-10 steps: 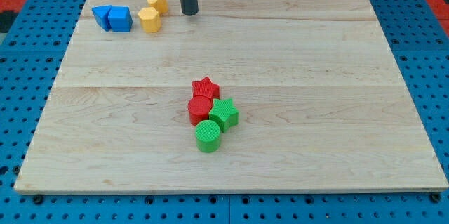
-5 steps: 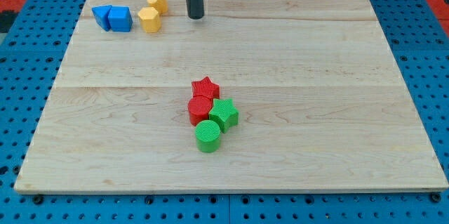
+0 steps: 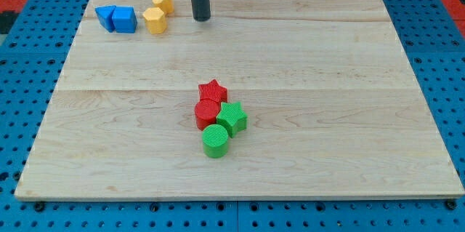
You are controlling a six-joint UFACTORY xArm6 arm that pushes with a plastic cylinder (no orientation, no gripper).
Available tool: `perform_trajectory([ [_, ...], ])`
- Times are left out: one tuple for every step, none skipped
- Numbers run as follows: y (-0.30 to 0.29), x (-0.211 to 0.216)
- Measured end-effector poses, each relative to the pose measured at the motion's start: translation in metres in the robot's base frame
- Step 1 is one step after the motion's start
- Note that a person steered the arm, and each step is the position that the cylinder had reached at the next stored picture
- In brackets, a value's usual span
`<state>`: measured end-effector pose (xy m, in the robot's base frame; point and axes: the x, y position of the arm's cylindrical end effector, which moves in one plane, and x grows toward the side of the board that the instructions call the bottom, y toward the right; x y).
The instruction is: Push the yellow blocks into the blue cube
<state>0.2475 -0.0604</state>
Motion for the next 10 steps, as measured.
perform_trajectory([
  [-0.013,-0.039],
  [-0.087,-0.042],
  [-0.125,-0.042],
  [-0.129,-0.045],
  [-0.117,-0.049],
  [-0.040,-0.017],
  [-0.050,0.032],
  [-0.065,0.023],
  [-0.040,-0.014],
  [-0.049,-0.032],
])
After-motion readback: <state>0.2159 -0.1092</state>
